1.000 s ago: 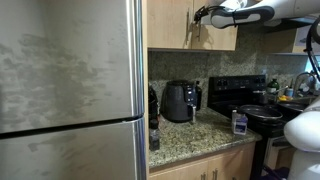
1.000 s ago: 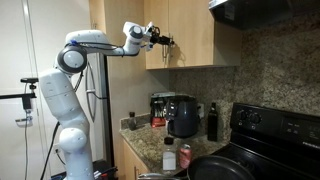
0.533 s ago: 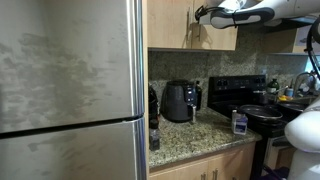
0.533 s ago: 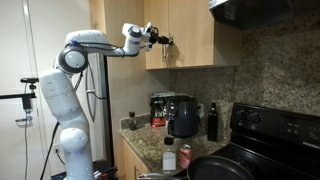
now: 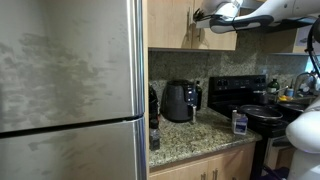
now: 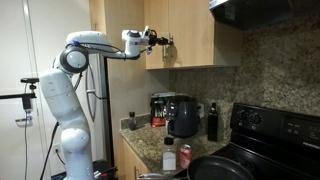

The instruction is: Open the top right cupboard door

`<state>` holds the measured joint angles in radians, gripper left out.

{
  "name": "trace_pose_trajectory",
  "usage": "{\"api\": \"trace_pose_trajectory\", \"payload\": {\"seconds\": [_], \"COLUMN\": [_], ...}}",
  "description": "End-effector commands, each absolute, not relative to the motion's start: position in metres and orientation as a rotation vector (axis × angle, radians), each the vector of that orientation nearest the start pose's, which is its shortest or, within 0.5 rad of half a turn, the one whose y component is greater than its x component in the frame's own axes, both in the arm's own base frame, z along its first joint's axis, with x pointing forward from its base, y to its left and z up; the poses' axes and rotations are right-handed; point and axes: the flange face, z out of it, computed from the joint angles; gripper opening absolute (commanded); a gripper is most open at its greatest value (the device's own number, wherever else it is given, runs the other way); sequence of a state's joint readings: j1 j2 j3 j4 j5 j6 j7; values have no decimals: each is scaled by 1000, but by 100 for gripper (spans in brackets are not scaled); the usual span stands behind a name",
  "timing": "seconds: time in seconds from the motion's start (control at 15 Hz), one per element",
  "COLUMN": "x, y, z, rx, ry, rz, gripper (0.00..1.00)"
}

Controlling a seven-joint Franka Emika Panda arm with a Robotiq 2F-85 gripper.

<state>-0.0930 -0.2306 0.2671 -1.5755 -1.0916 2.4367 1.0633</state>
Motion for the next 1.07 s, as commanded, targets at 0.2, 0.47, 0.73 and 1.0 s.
{"api": "trace_pose_trajectory", "payload": {"seconds": [0.2,0.47,0.73,1.0], "x": [423,386,352,313], "y": [64,60,50,37], "z": [855,846,834,823], "rx": [-2602,-2618,-2638,-2643], "ry": [675,704,719,746], "rz": [-2424,-2414,-2411,-2424], "gripper": [0,0,0,0]}}
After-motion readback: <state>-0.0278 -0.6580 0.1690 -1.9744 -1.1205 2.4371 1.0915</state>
